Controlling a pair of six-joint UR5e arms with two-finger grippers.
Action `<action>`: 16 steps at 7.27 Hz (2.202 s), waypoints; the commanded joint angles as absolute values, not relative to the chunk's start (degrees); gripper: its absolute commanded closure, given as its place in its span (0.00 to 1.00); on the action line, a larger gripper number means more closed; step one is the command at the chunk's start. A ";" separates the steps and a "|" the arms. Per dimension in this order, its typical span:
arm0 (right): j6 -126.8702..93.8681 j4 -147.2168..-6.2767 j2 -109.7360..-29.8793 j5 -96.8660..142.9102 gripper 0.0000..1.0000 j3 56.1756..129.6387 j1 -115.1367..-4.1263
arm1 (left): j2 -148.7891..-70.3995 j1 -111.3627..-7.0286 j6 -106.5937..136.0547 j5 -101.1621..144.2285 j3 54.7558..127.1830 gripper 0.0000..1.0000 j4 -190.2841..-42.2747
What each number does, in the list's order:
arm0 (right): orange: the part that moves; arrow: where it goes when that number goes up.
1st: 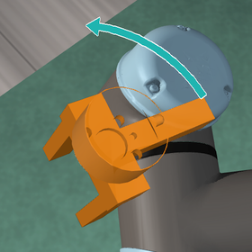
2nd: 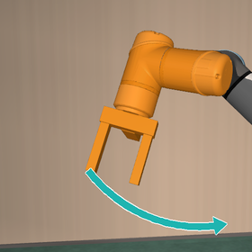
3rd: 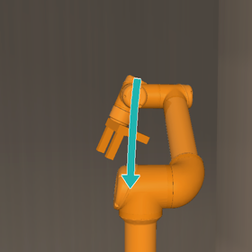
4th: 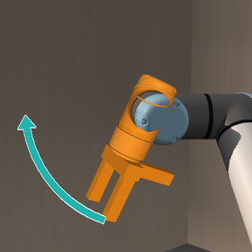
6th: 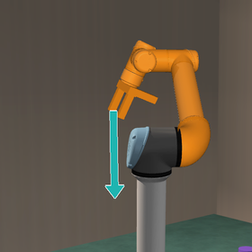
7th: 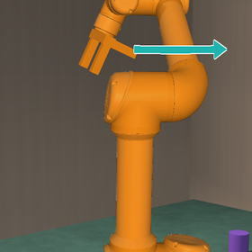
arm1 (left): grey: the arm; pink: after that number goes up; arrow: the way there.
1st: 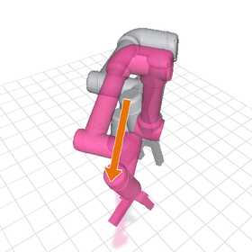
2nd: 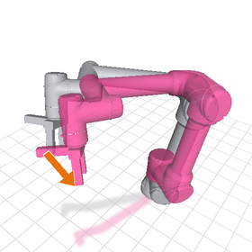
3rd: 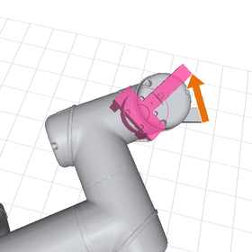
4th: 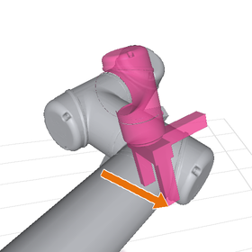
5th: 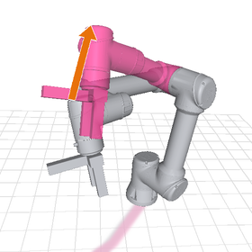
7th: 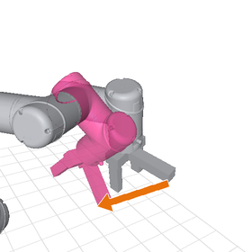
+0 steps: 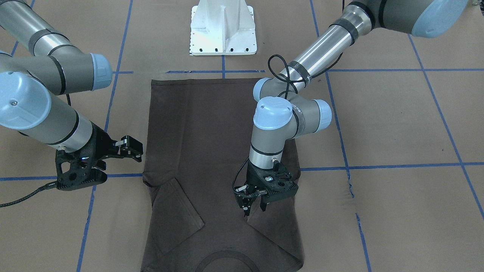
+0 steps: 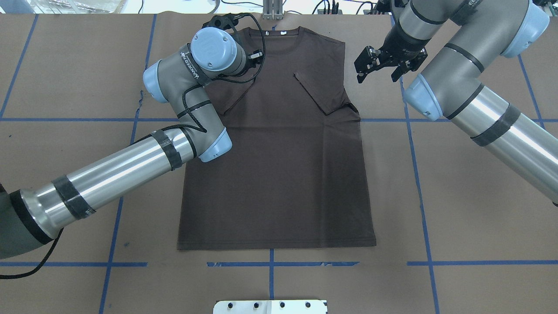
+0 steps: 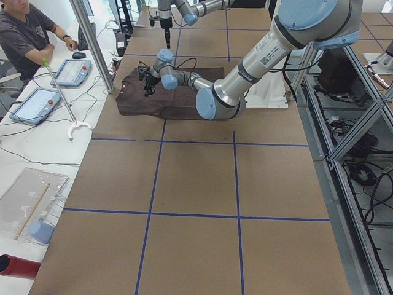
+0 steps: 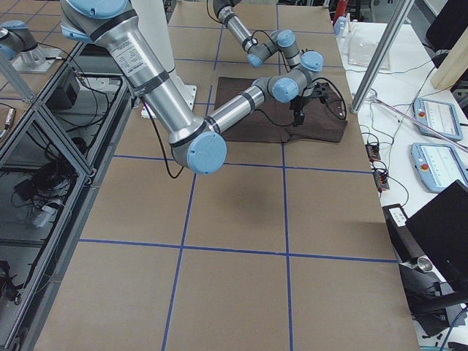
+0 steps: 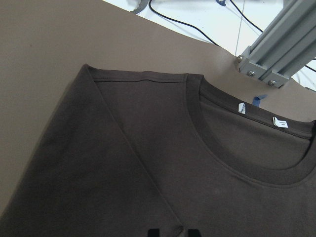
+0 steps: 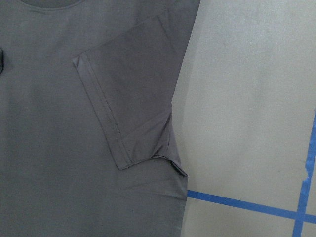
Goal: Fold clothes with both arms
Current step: 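Grasp the sleeve nearest the left gripper and fold it inward onto the shirt, then move both grippers to the hem corners nearest the robot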
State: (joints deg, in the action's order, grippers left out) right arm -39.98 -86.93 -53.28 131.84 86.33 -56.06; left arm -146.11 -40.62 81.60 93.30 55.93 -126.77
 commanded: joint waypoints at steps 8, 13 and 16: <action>-82.90 -70.01 -80.66 110.18 0.00 111.27 -28.10 | -112.51 -42.10 61.61 108.02 111.87 0.00 -101.51; -88.68 -67.41 -84.64 98.70 0.00 112.59 -17.14 | -113.47 -41.84 62.31 108.19 111.71 0.00 -101.43; -88.68 -67.59 -85.43 98.70 0.15 112.68 -16.70 | -113.47 -41.92 62.31 108.19 111.80 0.00 -101.51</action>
State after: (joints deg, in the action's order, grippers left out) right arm -88.67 -67.49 -85.31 98.76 112.66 -16.80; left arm -113.46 -41.85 62.31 108.19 111.76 -101.50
